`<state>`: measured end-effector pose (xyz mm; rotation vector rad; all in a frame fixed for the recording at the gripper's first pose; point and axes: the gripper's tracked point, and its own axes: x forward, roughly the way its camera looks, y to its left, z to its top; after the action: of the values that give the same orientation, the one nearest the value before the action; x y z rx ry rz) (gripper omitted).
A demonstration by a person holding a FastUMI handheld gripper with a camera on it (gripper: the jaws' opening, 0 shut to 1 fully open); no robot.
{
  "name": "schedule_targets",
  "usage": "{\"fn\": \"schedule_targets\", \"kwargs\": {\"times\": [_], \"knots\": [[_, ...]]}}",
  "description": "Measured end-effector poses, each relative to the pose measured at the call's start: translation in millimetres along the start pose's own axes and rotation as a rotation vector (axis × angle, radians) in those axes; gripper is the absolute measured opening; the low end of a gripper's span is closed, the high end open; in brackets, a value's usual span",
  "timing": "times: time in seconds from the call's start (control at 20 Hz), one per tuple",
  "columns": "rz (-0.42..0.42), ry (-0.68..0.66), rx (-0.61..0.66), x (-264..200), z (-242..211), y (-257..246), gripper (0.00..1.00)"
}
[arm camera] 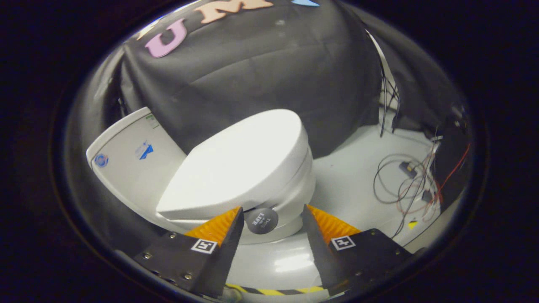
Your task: Open the toilet lid.
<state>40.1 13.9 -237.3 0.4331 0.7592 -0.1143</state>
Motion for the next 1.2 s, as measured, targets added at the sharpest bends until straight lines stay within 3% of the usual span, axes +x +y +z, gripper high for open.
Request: {"fn": "schedule_targets", "kwargs": {"times": [0.1,0.3,0.4,0.45,0.55,0.7,1.0,1.05,1.1,1.15,1.2], "knots": [[0.021,0.047,0.12,10,-8,5,0.84],[0.021,0.066,0.308,18,-10,7,0.51],[0.066,0.088,0.423,21,-13,18,0.48],[0.048,0.086,0.467,20,-16,13,0.48],[0.096,0.101,0.596,22,-15,13,0.25],[0.214,0.088,0.756,17,-5,23,0.22],[0.213,0.06,0.651,15,0,24,0.22],[0.145,0.079,0.634,20,-13,17,0.22],[0.146,0.069,0.676,33,-14,12,0.22],[0.144,0.062,0.721,36,-13,2,0.04],[0.142,0.062,0.733,42,-14,0,0.03]]}}
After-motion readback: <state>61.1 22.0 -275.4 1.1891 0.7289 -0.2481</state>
